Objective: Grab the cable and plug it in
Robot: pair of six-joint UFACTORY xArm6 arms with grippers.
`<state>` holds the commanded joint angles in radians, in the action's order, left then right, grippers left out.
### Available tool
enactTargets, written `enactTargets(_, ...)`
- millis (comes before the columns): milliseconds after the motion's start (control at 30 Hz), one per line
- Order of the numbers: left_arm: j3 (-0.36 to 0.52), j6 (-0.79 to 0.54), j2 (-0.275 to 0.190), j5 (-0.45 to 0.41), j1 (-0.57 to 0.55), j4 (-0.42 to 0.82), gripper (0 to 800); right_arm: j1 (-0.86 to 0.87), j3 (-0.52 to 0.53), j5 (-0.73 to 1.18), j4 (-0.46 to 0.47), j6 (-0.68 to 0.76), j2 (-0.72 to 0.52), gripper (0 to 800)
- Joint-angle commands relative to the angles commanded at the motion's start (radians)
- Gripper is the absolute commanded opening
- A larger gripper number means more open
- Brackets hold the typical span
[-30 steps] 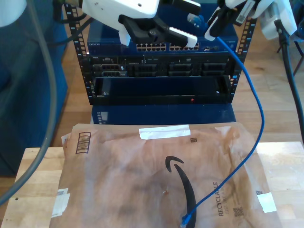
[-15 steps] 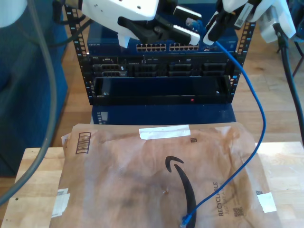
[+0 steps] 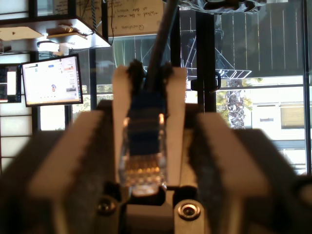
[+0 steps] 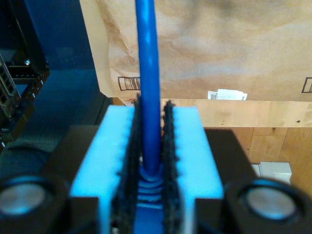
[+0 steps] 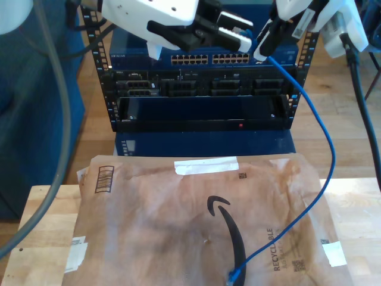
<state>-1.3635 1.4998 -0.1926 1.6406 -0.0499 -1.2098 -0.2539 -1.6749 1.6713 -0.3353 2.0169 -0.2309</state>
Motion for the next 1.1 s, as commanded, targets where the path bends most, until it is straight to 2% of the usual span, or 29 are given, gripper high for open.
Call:
enactTargets(200,0.026,-0.002,0.002,-0.035,-0.002,-0.003,43,0.000,0.000,0.012,0.000,0.000,0.000,3)
enactTargets(300,0.028,-0.002,0.002,-0.035,-0.002,-0.005,11,-0.002,0.000,0.012,0.000,0.000,0.000,8)
enactTargets(333,0.026,-0.002,0.003,-0.035,-0.003,-0.005,6,-0.003,0.000,0.011,0.000,0.000,0.000,79)
enactTargets(400,0.028,-0.002,0.002,-0.031,-0.003,-0.005,6,-0.003,0.002,0.011,-0.002,0.000,0.000,292)
enactTargets(467,0.026,-0.002,0.002,-0.025,-0.002,-0.005,5,-0.002,0.002,0.008,0.000,-0.002,0.000,622)
enactTargets(500,0.028,-0.002,0.000,-0.025,-0.002,-0.003,5,0.000,0.002,0.008,0.005,-0.002,-0.002,693)
enactTargets(567,0.028,-0.002,-0.003,-0.021,0.003,-0.003,5,0.002,-0.003,0.005,0.006,-0.002,-0.009,776)
enactTargets(700,0.038,0.011,-0.014,-0.011,0.012,-0.002,3,0.008,-0.009,0.005,0.006,-0.002,-0.020,797)
enactTargets(867,0.037,0.017,-0.014,0.080,0.035,-0.005,3,0.009,-0.009,-0.002,0.003,0.000,-0.032,798)
enactTargets(1033,0.035,0.046,0.002,0.120,0.071,-0.009,2,0.011,-0.038,-0.023,-0.002,-0.006,-0.031,797)
enactTargets(1100,0.034,0.068,0.028,0.127,0.095,-0.020,2,0.006,-0.052,-0.037,-0.005,-0.006,-0.029,798)
